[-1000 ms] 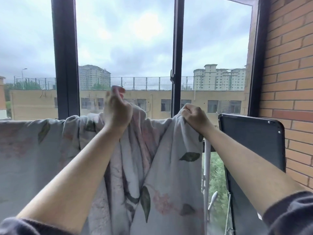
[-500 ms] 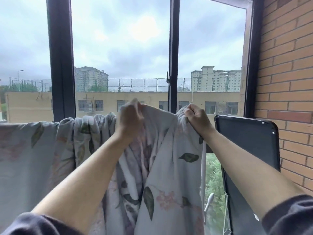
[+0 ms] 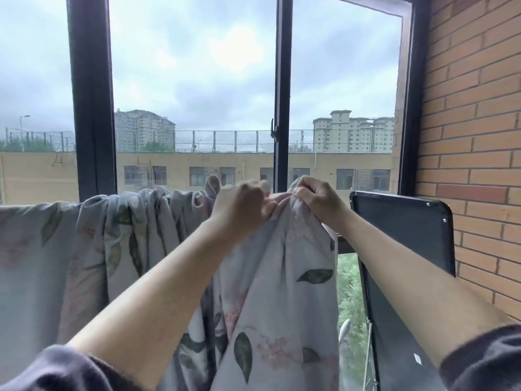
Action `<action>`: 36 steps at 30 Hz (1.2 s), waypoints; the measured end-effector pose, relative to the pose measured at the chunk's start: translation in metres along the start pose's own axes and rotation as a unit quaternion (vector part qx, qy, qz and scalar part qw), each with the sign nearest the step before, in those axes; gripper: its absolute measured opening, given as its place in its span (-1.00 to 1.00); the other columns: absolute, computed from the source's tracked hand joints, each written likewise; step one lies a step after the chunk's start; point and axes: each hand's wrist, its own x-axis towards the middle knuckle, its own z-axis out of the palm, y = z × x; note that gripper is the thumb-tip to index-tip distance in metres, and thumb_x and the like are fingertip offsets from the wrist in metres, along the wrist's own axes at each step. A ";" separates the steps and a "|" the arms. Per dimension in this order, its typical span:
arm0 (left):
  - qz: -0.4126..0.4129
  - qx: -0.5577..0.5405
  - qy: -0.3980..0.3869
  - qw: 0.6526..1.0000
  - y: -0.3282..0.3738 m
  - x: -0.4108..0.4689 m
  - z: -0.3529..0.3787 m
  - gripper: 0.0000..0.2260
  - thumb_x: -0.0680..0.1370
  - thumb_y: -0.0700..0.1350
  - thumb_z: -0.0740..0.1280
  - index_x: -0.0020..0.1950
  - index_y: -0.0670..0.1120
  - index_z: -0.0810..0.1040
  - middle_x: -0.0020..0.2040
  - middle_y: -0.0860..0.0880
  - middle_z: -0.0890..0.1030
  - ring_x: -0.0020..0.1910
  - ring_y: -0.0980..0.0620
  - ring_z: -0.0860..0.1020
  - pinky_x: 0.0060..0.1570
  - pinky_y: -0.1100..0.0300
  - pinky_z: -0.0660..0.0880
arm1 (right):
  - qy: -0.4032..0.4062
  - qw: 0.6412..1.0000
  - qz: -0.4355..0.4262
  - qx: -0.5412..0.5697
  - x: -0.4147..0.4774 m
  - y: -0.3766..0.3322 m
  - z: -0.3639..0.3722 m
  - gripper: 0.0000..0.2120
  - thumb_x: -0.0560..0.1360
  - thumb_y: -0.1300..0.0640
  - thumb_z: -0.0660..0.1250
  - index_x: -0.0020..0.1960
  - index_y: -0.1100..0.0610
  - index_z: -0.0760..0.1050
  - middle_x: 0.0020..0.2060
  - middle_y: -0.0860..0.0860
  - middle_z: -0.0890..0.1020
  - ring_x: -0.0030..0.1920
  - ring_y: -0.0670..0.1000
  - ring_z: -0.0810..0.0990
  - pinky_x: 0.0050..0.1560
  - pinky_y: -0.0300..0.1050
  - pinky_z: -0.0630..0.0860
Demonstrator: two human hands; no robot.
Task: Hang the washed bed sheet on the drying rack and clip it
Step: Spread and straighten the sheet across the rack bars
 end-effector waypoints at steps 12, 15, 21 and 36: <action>-0.140 0.008 0.102 0.985 -0.070 -0.002 -0.027 -0.84 0.60 -0.11 0.13 -0.07 -0.19 0.41 -0.18 -0.24 0.58 -0.25 -0.21 0.53 -0.27 0.01 0.41 | 0.097 0.916 0.193 0.338 0.009 -0.007 -0.026 -0.84 0.55 0.27 0.23 -0.17 0.26 0.53 -0.25 0.12 0.64 -0.18 0.08 0.63 -0.02 -0.02 0.59; -0.132 0.039 0.090 0.986 -0.065 -0.007 -0.026 -0.80 0.61 -0.07 0.12 -0.09 -0.15 0.42 -0.20 -0.19 0.59 -0.27 -0.17 0.53 -0.28 0.08 0.34 | 0.010 0.975 0.177 0.137 0.010 -0.012 -0.011 -0.79 0.55 0.16 0.25 -0.24 0.17 0.52 -0.25 0.08 0.58 -0.17 0.05 0.55 -0.13 -0.08 0.52; -0.044 0.013 0.066 0.997 -0.041 -0.003 -0.017 -0.88 0.54 -0.16 0.23 0.04 -0.06 0.52 -0.04 -0.01 0.60 -0.20 -0.02 0.51 -0.14 0.15 0.36 | -0.082 0.993 0.060 -0.058 0.010 -0.016 0.015 -0.70 0.55 -0.07 0.24 -0.25 0.09 0.49 -0.32 0.00 0.54 -0.29 -0.05 0.46 -0.22 -0.07 0.40; -0.145 -0.058 0.119 0.981 -0.075 -0.016 -0.011 -0.75 0.63 -0.08 0.16 -0.14 -0.21 0.45 -0.27 -0.21 0.54 -0.27 -0.19 0.51 -0.28 0.10 0.31 | 0.093 0.976 0.160 -0.118 -0.024 0.000 -0.003 -0.59 0.58 0.00 0.18 -0.26 0.27 0.55 -0.41 0.10 0.62 -0.37 0.11 0.62 -0.30 -0.06 0.57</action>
